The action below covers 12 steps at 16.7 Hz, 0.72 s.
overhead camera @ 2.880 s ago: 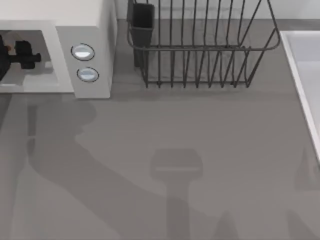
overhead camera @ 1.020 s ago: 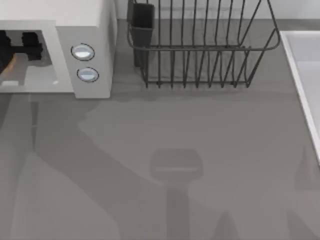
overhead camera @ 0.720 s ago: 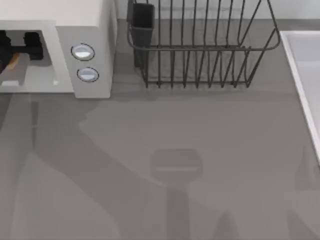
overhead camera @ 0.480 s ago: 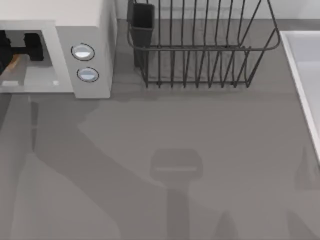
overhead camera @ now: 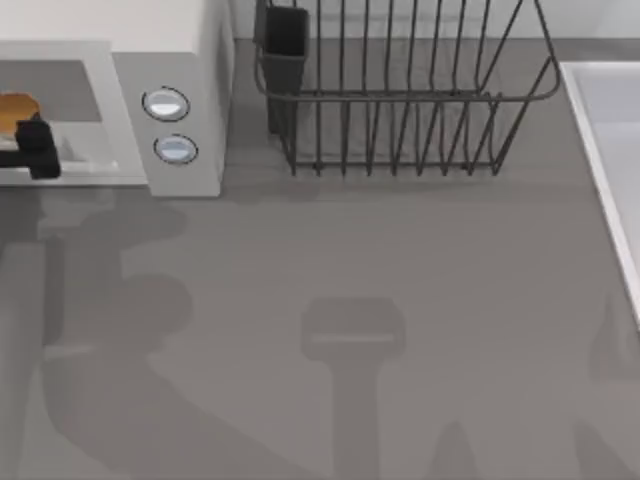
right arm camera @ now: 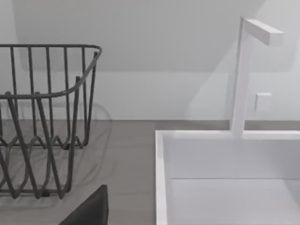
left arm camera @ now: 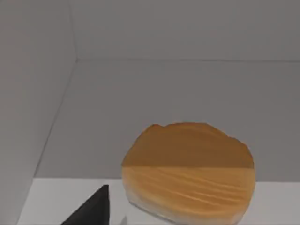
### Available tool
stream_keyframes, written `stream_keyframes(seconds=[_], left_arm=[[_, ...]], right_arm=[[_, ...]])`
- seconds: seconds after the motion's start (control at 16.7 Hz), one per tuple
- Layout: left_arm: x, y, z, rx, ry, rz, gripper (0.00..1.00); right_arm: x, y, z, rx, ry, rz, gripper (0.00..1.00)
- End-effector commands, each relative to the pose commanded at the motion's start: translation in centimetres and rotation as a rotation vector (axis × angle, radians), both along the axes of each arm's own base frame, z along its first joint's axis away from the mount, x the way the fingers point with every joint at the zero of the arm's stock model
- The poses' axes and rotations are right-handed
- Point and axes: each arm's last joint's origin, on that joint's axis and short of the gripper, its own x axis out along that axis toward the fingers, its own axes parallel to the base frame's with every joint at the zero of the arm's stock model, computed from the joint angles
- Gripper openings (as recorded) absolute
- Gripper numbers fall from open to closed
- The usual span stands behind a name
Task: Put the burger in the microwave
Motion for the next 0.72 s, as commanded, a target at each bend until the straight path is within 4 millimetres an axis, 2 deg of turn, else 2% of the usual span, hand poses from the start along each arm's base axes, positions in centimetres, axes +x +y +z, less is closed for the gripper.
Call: stream_keyframes(seconds=[0.18,0.36,0.48,0.72], left_arm=[[-5.4,-0.2,-1.2,-0.003,0.043,-0.003,1.00],[-8.9,-0.4,-2.3,-0.006,0.085,-0.001,1.00],[-9.9,-0.4,-2.8,-0.009,0.106,0.001,1.00],[-10.0,-0.6,-3.0,-0.011,0.116,-0.003,1.00]], right_arm=[[0.0,0.0,0.0,0.000,0.000,0.000,1.00],[0.0,0.0,0.0,0.000,0.000,0.000,1.00],[0.0,0.0,0.0,0.000,0.000,0.000,1.00],[0.0,0.0,0.0,0.000,0.000,0.000,1.00]])
